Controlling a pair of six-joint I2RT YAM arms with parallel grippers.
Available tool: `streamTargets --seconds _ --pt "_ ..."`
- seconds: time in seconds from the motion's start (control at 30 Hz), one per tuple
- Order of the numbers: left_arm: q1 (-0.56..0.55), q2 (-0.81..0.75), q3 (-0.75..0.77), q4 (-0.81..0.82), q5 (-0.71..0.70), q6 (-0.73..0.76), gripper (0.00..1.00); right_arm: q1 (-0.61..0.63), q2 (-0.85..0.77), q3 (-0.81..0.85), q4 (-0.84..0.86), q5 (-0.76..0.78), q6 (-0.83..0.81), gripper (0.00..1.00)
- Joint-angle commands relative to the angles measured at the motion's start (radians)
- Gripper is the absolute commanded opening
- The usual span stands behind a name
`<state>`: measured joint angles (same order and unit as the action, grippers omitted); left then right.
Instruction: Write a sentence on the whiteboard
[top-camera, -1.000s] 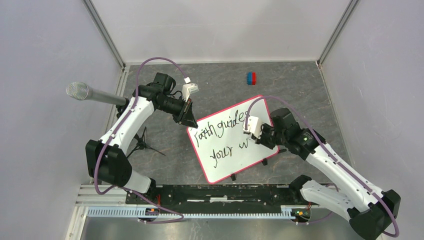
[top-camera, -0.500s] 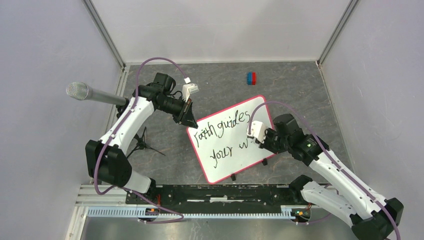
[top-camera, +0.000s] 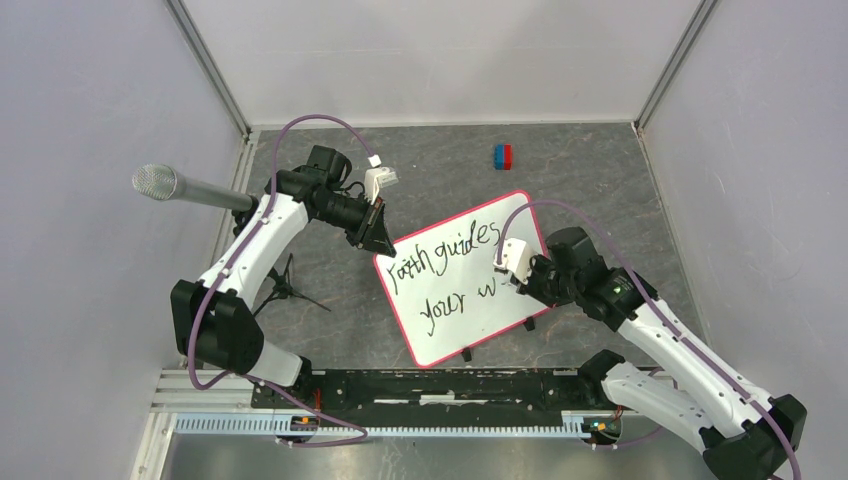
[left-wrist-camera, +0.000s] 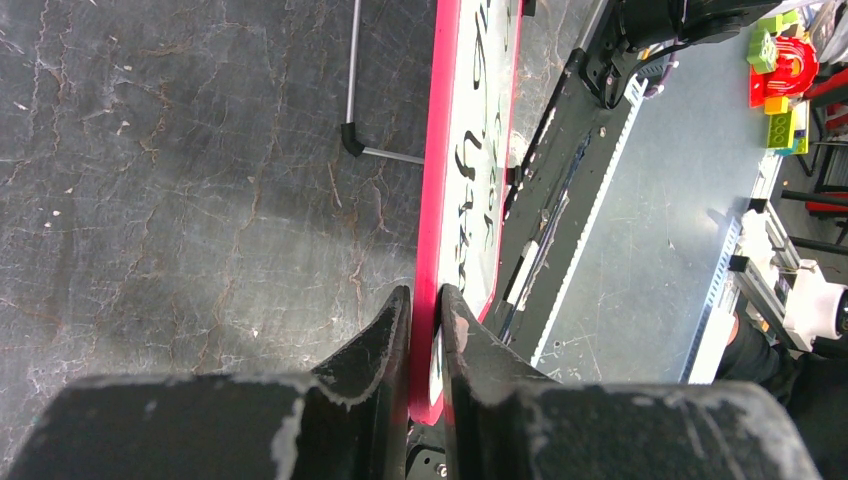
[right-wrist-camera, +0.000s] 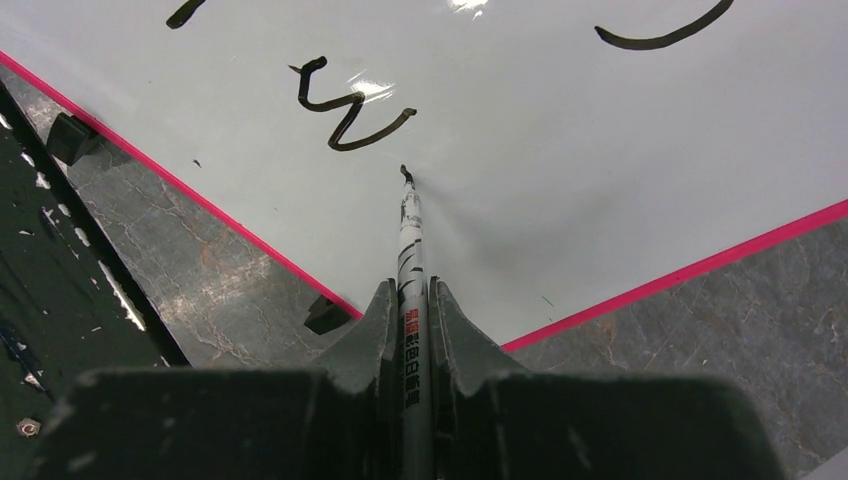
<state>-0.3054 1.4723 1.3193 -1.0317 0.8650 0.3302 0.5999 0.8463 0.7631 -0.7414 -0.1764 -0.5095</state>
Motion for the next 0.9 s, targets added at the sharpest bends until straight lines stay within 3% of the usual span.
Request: streamTargets --seconds 0.0,0.87 --pt "-0.019 -0.024 -0.014 -0.057 -0.027 0.063 0.03 -0.005 0.011 0.044 0.084 0.011 0.017 0.0" --pt "-0.02 -0.015 -0.014 -0.056 -0.027 0.068 0.02 -0.005 0.026 0.041 0.052 -0.069 -0.009 0.0"
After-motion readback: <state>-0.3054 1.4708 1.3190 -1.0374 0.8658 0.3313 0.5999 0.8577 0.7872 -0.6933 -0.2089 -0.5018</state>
